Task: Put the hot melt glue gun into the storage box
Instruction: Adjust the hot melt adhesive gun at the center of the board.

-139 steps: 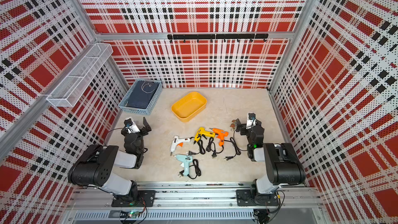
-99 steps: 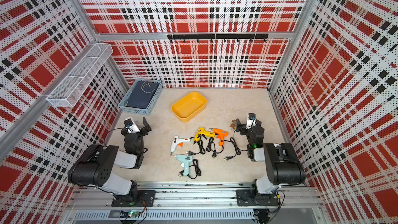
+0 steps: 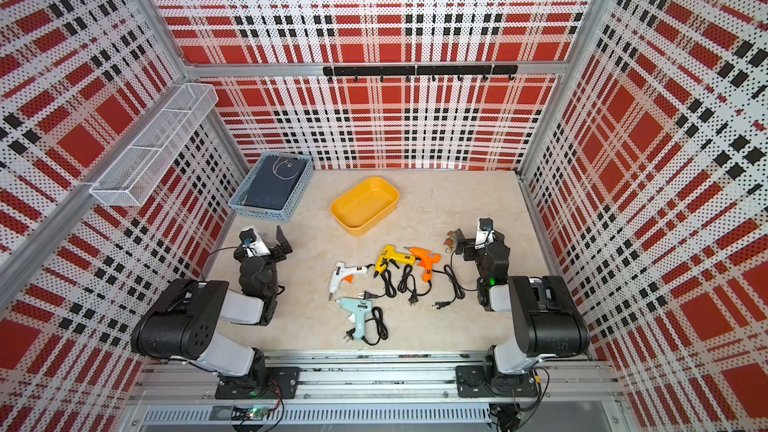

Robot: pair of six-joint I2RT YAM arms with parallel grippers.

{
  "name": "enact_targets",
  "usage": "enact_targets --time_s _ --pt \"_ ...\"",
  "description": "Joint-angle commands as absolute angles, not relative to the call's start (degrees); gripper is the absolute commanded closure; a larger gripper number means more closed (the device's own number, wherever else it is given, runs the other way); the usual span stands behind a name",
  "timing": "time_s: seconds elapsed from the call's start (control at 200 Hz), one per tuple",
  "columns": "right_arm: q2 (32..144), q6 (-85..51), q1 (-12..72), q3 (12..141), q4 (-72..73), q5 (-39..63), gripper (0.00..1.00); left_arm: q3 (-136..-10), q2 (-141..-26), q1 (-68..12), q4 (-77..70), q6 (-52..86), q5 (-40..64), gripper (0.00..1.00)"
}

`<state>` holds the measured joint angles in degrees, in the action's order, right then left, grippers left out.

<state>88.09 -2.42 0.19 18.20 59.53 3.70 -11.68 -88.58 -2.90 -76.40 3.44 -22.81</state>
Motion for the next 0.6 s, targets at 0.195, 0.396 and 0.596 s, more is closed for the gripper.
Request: enact_targets --time_s 0.195,0.396,0.596 --pt "88.33 -3.38 0.94 18.56 58.99 -3.39 0.00 -12.65 -88.51 -1.79 -75.46 3.70 -19.27 0.01" --pt "89.15 -2.59 1.41 37.64 25.09 -9.21 0.00 -13.97 -87.71 -2.64 -72.19 2.75 -19.69 0.01" --pt "82.71 -4.34 3.77 35.33 28.04 -11.50 0.00 -19.45 -81.57 -5.54 -59.07 0.18 -22.26 0.01"
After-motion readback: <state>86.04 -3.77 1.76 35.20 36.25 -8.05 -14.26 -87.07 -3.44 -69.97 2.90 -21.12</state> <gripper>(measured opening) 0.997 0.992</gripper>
